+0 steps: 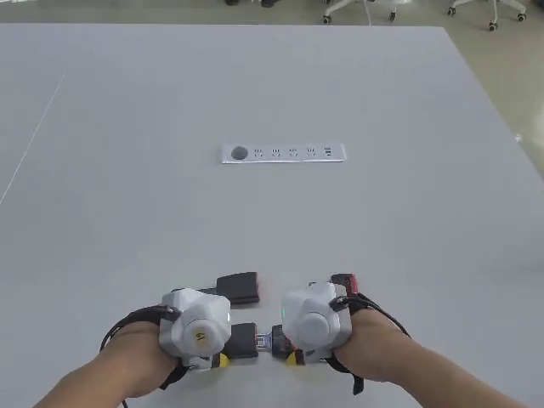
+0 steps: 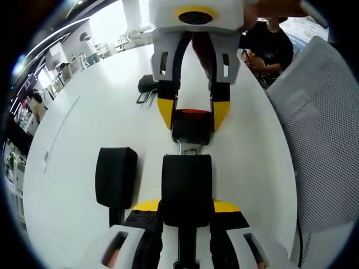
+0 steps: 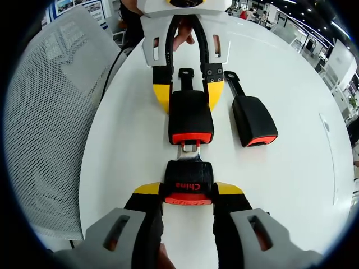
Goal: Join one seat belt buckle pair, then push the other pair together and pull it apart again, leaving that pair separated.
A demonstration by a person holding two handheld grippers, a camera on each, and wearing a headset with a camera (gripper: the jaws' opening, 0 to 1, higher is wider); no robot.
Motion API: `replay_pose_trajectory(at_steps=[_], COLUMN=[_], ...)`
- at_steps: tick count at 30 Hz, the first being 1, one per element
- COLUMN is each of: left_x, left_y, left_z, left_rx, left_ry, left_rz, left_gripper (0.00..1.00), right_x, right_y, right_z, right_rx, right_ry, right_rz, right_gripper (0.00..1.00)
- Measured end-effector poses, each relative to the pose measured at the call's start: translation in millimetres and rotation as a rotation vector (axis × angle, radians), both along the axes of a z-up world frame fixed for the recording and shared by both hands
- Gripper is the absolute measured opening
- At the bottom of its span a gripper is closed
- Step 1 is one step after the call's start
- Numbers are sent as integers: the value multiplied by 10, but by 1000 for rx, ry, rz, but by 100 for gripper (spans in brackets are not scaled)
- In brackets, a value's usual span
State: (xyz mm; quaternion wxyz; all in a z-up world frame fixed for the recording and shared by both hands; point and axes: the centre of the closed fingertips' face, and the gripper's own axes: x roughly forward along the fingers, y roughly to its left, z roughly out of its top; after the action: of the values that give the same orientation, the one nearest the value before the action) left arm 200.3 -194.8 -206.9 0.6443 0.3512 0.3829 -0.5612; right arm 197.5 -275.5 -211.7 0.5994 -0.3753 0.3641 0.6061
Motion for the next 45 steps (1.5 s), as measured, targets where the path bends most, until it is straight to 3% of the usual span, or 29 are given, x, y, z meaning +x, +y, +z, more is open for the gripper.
replay_pose_trajectory(at_steps=[17,22,23,25,35,41,45], left_x=[-17,-23,-22,-19,-35,-57,-55], left_y=[-27,-39,-42,-40,-34,-5,-8], left_z=[11,18,33,35,47,60,46], left_rx=[3,23,19,13,31,-15,-9], left_ry=[19,20,23,21,22,33,28], left_rz=[-22,-25,-17,-22,-23,-15,-9], left_gripper=[31,31,31,31,32,31,31], right_x=[11,-28,-51,-62,-42,11,7], right_y=[81,247,188,206,186,123,128], right_z=[-15,-19,-1,42,102,95,62], right_rx=[4,32,-14,18,15,31,4], right_ry=[11,15,9,20,23,26,24], right_rz=[25,27,42,21,6,10,12], right_gripper=[31,31,31,31,31,31,31])
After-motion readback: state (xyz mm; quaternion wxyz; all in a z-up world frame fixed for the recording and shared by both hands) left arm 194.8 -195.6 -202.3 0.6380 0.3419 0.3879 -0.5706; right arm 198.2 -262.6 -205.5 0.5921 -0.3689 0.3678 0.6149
